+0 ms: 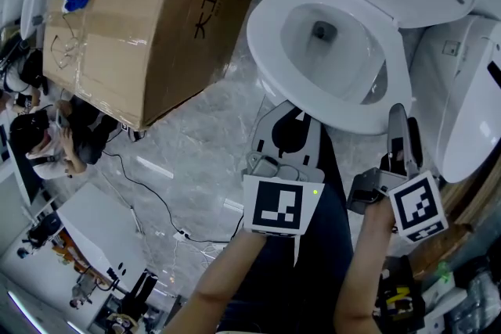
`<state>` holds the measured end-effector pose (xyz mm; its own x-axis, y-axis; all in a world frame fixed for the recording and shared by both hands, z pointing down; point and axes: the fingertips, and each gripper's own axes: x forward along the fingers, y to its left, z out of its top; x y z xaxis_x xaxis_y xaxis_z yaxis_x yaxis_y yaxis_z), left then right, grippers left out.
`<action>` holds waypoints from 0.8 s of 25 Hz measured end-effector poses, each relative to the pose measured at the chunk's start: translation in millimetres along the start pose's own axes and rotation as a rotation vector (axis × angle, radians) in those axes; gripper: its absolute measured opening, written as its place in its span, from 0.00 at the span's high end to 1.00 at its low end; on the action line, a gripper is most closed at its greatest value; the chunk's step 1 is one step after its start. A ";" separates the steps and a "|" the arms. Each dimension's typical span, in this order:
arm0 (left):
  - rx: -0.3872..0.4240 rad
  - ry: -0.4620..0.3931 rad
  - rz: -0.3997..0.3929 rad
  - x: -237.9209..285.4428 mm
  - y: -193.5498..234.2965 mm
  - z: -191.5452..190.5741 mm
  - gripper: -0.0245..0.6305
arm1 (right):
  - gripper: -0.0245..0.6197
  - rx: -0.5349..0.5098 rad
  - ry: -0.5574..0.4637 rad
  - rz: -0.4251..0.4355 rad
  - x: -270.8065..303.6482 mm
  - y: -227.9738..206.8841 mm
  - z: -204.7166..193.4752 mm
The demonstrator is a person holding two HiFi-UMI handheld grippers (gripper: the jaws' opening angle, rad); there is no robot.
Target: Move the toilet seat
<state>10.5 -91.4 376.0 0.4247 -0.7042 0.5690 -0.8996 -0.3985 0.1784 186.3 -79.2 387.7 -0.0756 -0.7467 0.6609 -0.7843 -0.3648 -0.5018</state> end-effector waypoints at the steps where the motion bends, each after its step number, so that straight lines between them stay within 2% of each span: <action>1: 0.001 -0.005 0.000 1.0 -0.5 3.7 0.94 | 0.50 -0.016 -0.011 0.013 -1.4 5.2 3.9; 4: 0.007 -0.017 -0.002 4.1 -1.7 15.7 0.94 | 0.57 -0.056 -0.054 0.036 -6.1 16.2 15.6; 10: 0.008 -0.059 -0.026 10.8 -2.4 43.3 0.94 | 0.67 -0.026 -0.135 0.056 -19.2 21.8 35.4; 16: 0.034 -0.066 -0.022 20.9 -4.8 65.6 0.94 | 0.79 -0.087 -0.171 0.022 -25.2 27.0 54.0; 20: 0.030 -0.092 -0.019 30.1 -6.1 83.9 0.94 | 0.80 -0.117 -0.181 0.024 -27.6 31.7 60.1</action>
<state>37.2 -159.5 324.7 0.4506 -0.7466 0.4894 -0.8884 -0.4289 0.1637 200.5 -103.6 320.0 0.0081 -0.8460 0.5331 -0.8506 -0.2861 -0.4412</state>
